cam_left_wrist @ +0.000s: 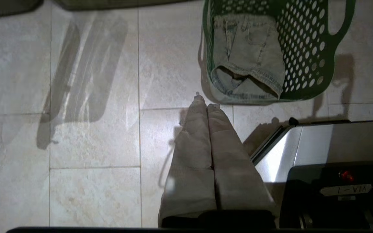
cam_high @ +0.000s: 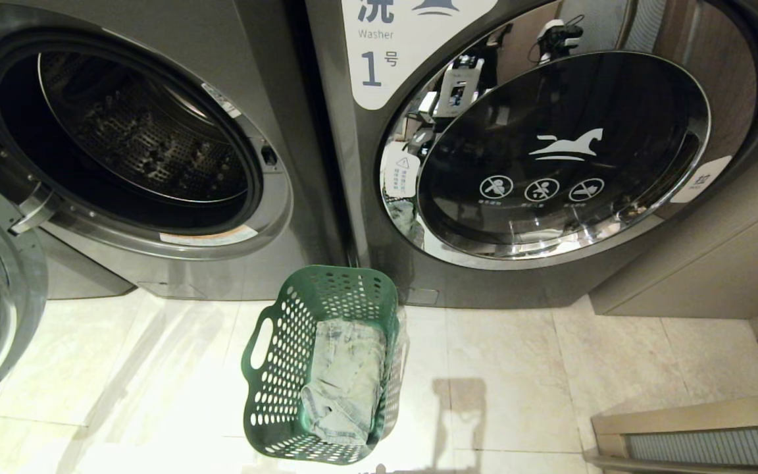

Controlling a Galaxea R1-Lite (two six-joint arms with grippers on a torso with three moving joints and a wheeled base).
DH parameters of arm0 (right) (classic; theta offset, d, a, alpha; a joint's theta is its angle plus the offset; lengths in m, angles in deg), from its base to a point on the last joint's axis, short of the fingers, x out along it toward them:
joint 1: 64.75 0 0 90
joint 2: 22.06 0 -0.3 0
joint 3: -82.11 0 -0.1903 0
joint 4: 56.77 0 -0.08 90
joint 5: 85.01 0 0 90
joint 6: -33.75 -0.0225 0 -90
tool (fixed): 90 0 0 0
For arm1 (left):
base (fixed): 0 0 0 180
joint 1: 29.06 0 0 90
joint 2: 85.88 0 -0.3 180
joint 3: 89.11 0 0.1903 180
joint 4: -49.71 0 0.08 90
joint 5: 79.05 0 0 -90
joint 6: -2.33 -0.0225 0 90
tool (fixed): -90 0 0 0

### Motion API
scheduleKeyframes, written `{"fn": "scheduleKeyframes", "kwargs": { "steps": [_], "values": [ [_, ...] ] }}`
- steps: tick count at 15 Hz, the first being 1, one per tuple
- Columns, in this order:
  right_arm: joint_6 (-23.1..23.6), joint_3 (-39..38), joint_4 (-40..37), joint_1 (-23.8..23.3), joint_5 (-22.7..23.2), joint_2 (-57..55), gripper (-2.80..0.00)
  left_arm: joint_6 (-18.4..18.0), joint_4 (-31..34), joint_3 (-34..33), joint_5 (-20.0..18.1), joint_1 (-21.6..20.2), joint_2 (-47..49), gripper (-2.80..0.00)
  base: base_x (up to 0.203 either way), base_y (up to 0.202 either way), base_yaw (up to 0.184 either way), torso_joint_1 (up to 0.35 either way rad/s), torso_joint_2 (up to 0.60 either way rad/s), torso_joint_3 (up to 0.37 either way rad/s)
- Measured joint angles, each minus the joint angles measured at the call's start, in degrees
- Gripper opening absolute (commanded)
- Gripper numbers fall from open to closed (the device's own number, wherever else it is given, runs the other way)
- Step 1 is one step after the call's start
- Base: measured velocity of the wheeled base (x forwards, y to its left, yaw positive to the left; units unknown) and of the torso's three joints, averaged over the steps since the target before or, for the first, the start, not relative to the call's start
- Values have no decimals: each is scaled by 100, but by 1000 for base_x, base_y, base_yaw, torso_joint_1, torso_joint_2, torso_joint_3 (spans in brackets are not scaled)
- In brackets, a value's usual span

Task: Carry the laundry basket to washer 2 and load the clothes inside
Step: Open the lid of the washing machine

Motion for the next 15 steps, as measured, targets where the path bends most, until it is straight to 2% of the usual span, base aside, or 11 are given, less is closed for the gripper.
{"fn": "scheduleKeyframes", "kwargs": {
  "steps": [3,5,15],
  "values": [
    [-4,0,1,0,0,0,-280,-110,97,-49,-58,17,-1038,-280,0,0,0,0,0,0],
    [-6,0,-1,0,0,0,-280,-80,119,-60,-52,33,-1354,-280,0,0,0,0,0,0],
    [-2,0,-1,0,0,0,-280,23,127,-65,52,35,-1589,-280,0,0,0,0,0,0]
  ]
}}
